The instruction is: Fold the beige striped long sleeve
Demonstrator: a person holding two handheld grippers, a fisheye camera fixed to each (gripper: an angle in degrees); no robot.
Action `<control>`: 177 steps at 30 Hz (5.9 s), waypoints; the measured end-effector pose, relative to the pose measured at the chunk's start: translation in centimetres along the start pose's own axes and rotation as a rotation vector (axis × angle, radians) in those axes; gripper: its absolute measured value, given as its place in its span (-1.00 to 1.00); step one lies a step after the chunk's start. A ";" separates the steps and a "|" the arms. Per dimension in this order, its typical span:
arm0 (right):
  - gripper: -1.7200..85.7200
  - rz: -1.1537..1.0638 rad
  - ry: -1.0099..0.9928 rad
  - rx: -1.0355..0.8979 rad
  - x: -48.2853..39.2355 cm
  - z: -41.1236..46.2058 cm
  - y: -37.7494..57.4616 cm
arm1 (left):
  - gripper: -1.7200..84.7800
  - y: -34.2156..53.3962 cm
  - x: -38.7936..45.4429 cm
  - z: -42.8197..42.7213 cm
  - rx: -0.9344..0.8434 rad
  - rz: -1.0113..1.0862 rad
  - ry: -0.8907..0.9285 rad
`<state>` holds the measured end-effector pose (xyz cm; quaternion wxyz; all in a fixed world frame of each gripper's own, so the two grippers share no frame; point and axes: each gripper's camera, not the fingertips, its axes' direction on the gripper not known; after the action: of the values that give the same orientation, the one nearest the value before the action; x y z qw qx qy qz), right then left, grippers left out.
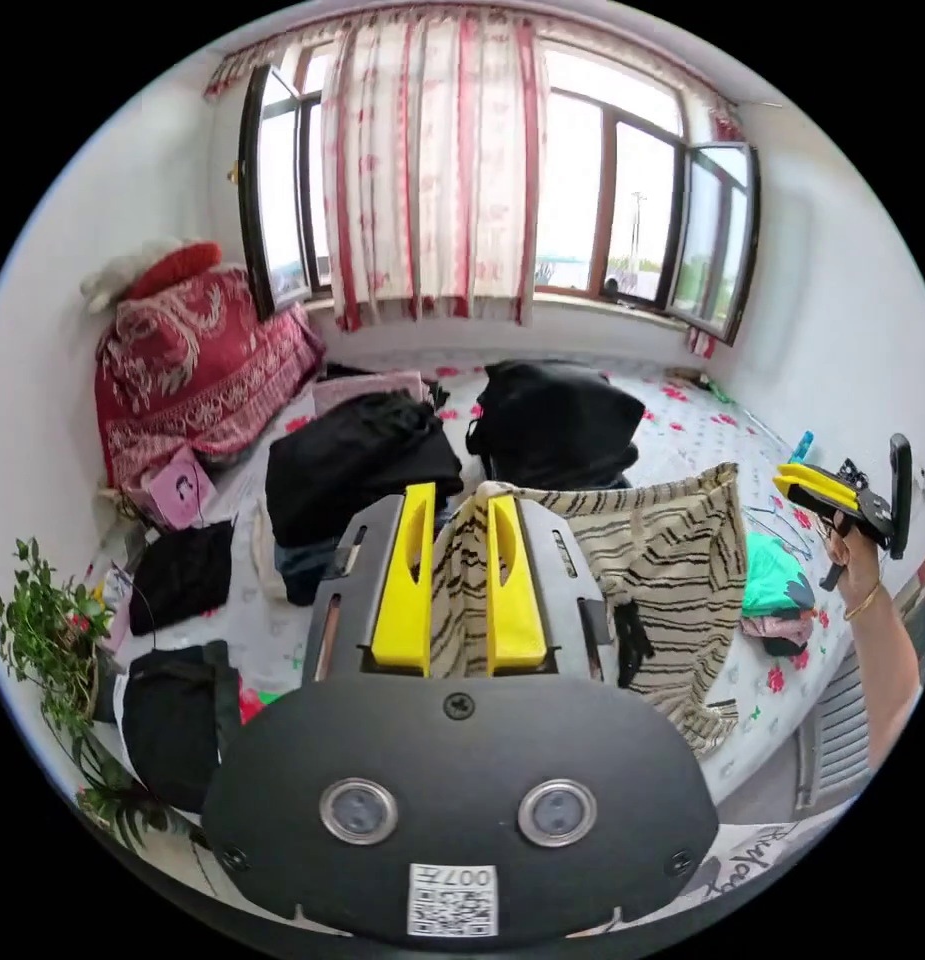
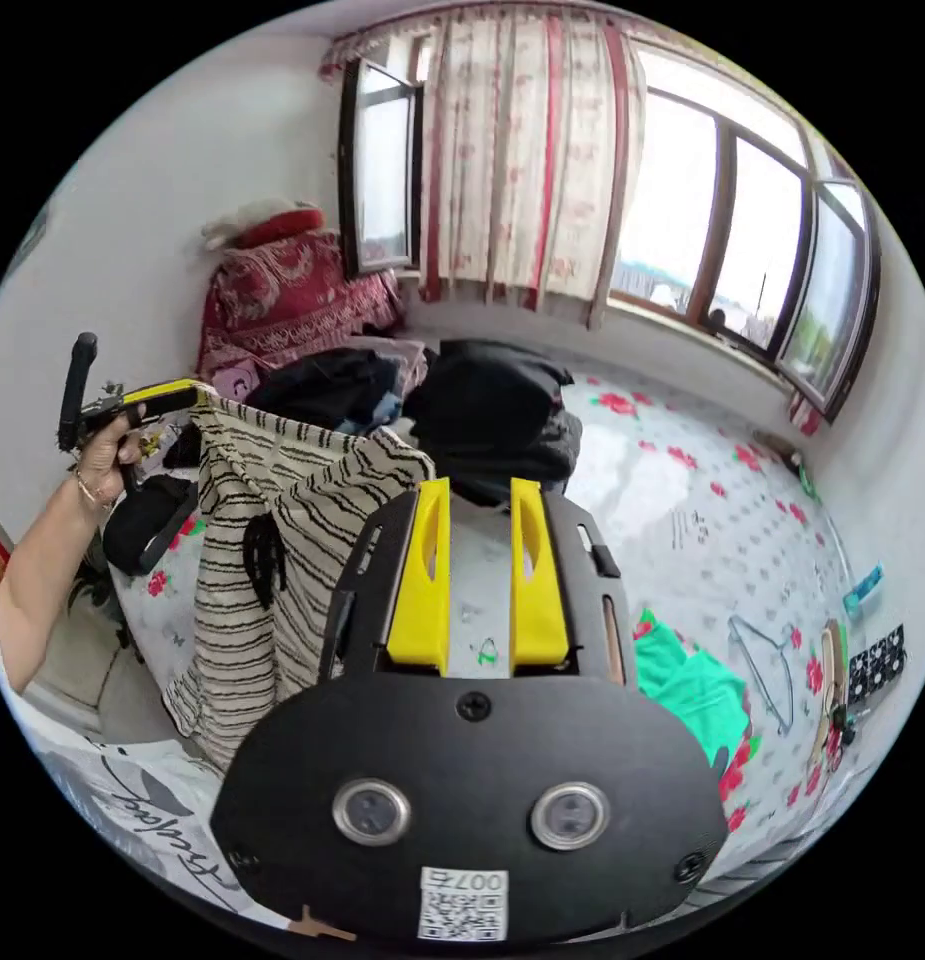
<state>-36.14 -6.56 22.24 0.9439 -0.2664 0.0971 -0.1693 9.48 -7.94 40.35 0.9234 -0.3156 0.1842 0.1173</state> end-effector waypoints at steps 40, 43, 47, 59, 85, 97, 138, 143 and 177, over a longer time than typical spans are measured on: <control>-0.80 0.050 -0.352 -0.556 6.1 10.1 18.8 | -0.78 36.3 2.5 9.6 -0.529 -0.191 0.041; -0.85 -0.059 -0.230 -0.554 3.9 10.5 19.0 | -0.78 37.4 4.2 11.0 -0.628 -0.112 0.038; -0.94 -0.179 -0.275 -0.566 4.1 9.9 15.3 | -0.94 36.9 4.2 12.2 -0.684 -0.001 0.036; -0.88 0.273 -0.391 -0.336 15.5 9.2 3.6 | -0.97 32.0 -11.3 12.6 -0.402 -0.617 0.299; -0.96 0.096 -0.542 -0.368 20.2 -7.6 10.6 | -0.98 38.9 -9.7 -4.9 -0.369 -0.572 0.431; -0.82 0.173 -0.369 -0.508 18.7 -3.4 21.1 | -0.84 45.4 -3.5 -4.3 -0.528 -0.590 0.227; -0.96 0.055 -0.258 -0.313 10.2 -5.3 24.6 | -0.98 39.8 -9.8 -12.7 -0.196 -0.564 0.507; -0.96 -0.021 -0.375 -0.363 11.1 -9.6 22.7 | -0.98 38.8 -11.6 -13.8 -0.244 -0.530 0.540; -0.96 -0.053 -0.170 -0.331 6.6 -2.5 28.0 | -0.97 42.7 -11.0 -4.2 -0.367 -0.602 0.554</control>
<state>-23.22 12.26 4.47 0.8872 -0.4339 0.0364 -0.1525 -15.81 21.33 18.76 0.7609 -0.5333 0.3006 -0.2150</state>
